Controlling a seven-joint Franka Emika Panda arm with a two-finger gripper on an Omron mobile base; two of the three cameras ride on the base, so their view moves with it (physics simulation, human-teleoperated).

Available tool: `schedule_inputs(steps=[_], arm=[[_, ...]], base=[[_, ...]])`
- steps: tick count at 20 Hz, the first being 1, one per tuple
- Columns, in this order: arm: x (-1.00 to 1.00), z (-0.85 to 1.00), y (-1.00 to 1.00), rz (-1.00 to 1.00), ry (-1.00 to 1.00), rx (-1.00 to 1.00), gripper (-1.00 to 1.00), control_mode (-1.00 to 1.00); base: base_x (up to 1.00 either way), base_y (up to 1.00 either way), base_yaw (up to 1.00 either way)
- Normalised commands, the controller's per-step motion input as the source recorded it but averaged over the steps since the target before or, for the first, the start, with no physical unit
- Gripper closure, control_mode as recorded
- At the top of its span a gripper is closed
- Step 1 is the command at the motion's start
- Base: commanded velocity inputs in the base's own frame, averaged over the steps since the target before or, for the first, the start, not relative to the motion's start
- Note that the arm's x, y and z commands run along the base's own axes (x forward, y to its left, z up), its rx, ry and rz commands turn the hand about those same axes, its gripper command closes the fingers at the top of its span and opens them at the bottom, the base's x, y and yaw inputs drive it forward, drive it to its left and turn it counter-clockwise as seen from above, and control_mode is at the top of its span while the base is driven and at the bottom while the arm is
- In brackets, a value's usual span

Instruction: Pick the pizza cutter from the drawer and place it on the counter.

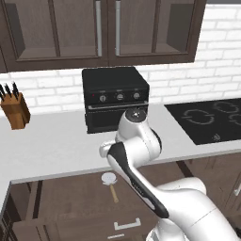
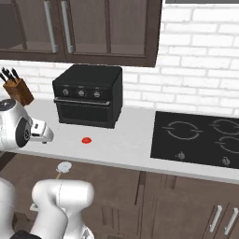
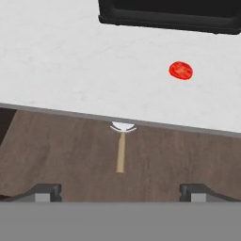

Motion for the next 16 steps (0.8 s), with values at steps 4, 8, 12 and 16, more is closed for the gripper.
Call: schedule_inputs(steps=[4, 8, 12, 16], arm=[[0.0, -0.14, -0.26, 0.0, 0.0, 0.0, -1.0, -1.0], [0.0, -0.35, -0.28, 0.0, 0.0, 0.0, -1.0, -1.0], [0.0, -0.47, -0.01, -0.01, 0.0, 0.0, -1.0, -1.0], [0.0, -0.51, 0.0, -0.05, 0.0, 0.0, -1.0, -1.0]], base=[[0.0, 0.0, 0.0], [0.0, 0.0, 0.0], [0.0, 0.0, 0.0], [0.0, 0.0, 0.0]])
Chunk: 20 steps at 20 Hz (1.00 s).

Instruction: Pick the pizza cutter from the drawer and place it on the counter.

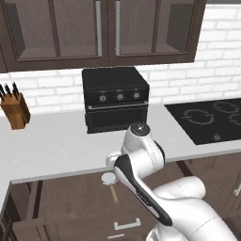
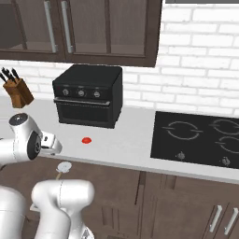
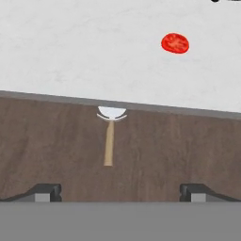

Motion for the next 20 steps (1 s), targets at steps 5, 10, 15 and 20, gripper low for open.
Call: schedule_inputs(steps=[5, 10, 15, 20], arm=[[0.0, -0.48, 0.14, -0.09, 0.0, 0.0, -1.0, -1.0], [0.0, -0.38, 0.11, -0.07, 0.06, 0.0, -1.0, -1.0], [0.01, -0.38, 0.13, -0.06, 0.19, 0.0, -1.0, -1.0], [0.18, -0.32, 0.18, -0.03, 0.25, 0.0, -1.0, -1.0]], base=[[0.0, 0.0, 0.0], [0.0, 0.0, 0.0], [0.0, 0.0, 0.0], [0.0, 0.0, 0.0]])
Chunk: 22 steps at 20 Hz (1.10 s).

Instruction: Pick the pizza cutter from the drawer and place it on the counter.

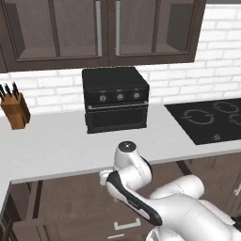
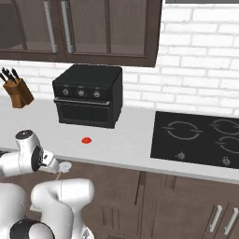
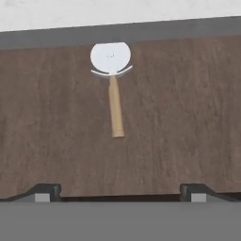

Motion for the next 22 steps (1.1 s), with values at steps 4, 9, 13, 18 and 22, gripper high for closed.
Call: schedule_inputs(steps=[4, 9, 13, 18, 22], arm=[[0.28, -0.32, 0.07, -0.04, 0.17, 0.0, -1.0, -1.0], [0.32, -0.18, 0.0, -0.07, 0.05, 0.0, -1.0, -1.0], [0.21, -0.2, 0.03, -0.04, 0.0, 0.0, -1.0, -1.0], [0.04, -0.29, 0.04, -0.01, 0.0, 0.0, -1.0, -1.0], [0.0, -0.33, 0.01, 0.0, 0.0, 0.0, -1.0, -1.0]], base=[[0.0, 0.0, 0.0], [0.0, 0.0, 0.0], [0.0, 0.0, 0.0], [0.0, 0.0, 0.0], [0.0, 0.0, 0.0]])
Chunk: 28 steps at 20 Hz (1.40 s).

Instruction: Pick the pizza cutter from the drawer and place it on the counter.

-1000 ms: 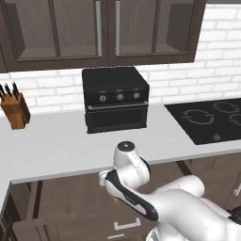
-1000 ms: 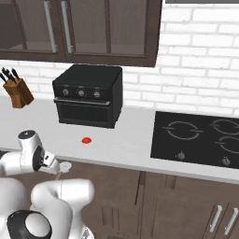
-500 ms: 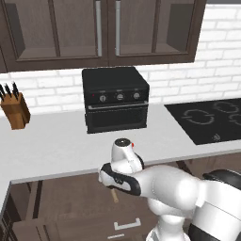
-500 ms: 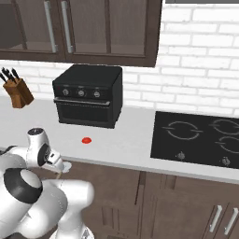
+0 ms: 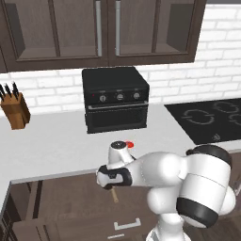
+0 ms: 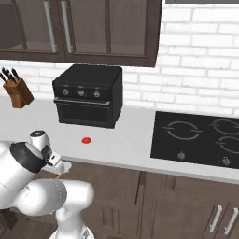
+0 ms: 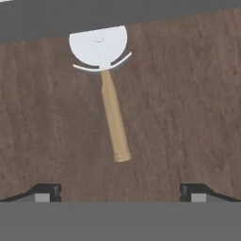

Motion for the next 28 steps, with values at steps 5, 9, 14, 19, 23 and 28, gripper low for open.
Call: schedule_inputs(steps=[5, 9, 14, 19, 23, 28], arm=[[0.0, -0.34, 0.0, 0.0, 0.0, 0.0, -1.0, -1.0], [0.0, -0.3, 0.0, 0.0, 0.0, 0.0, -1.0, -1.0], [0.04, -0.28, 0.0, 0.0, 0.0, 0.0, -1.0, -1.0], [0.16, -0.15, 0.0, 0.0, 0.0, 0.0, -1.0, -1.0], [0.27, -0.14, 0.14, 0.0, 0.01, 0.0, -1.0, -1.0], [0.33, -0.17, 0.3, 0.0, 0.01, -0.01, -1.0, -1.0]], base=[[0.0, 0.0, 0.0], [0.0, 0.0, 0.0], [0.0, 0.0, 0.0], [0.0, 0.0, 0.0], [0.0, 0.0, 0.0], [0.0, 0.0, 0.0]])
